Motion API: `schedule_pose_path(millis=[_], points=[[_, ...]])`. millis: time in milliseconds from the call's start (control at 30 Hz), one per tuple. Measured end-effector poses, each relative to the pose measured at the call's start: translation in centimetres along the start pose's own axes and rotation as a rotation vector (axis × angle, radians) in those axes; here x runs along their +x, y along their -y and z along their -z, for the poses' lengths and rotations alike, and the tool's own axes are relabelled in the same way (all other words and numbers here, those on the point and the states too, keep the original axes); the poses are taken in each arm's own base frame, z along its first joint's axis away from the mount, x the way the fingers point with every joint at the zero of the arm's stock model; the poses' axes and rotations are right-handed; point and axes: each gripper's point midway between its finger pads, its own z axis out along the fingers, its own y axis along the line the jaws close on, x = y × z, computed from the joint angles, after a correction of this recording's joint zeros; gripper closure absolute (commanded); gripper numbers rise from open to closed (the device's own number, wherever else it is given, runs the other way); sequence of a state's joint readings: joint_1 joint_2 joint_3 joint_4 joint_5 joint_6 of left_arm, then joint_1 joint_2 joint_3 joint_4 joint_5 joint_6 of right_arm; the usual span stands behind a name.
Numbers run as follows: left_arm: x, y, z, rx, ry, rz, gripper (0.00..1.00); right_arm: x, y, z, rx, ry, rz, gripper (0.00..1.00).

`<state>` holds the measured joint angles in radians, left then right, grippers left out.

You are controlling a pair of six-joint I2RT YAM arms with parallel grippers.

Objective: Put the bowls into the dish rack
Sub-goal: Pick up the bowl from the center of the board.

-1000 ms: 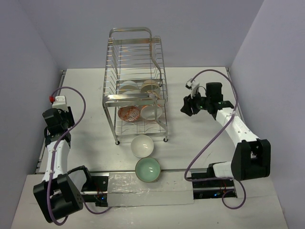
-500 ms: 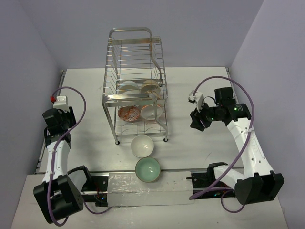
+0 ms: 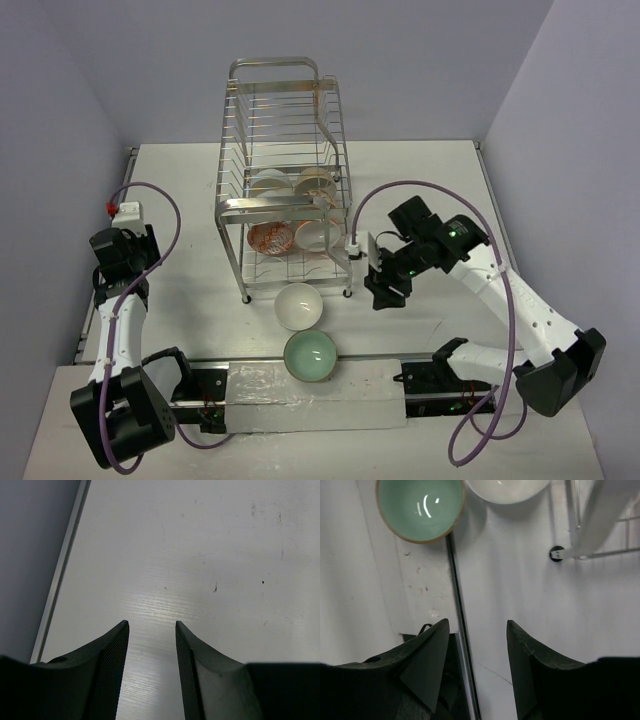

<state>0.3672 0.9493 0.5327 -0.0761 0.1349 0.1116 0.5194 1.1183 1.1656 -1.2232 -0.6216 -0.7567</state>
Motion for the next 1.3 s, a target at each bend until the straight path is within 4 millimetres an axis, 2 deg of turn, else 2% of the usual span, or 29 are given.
schedule_pose_path(millis=[233,433,500,600,1100,1300], points=[[0.1,0.1,0.0,0.005,-0.006,0.001,0.53,-0.2,-3.4,-3.3,-0.122,-0.141,-0.001,0.47],[0.2,0.2,0.1,0.011,-0.009,0.001,0.53,1.4,-5.2,-6.0,-0.143,-0.251,-0.03,0.47],[0.2,0.3,0.1,0.014,-0.009,0.001,0.54,1.7,-5.2,-6.8,-0.141,-0.271,-0.048,0.48],[0.2,0.5,0.1,0.025,-0.007,0.001,0.53,1.6,-4.9,-7.7,-0.13,-0.288,-0.067,0.54],[0.1,1.1,0.1,0.06,-0.002,0.002,0.54,0.8,-3.7,-12.4,-0.161,-0.334,-0.133,0.54],[0.1,1.2,0.1,0.067,-0.001,0.002,0.54,0.7,-4.2,-13.1,-0.199,-0.342,-0.135,0.54]])
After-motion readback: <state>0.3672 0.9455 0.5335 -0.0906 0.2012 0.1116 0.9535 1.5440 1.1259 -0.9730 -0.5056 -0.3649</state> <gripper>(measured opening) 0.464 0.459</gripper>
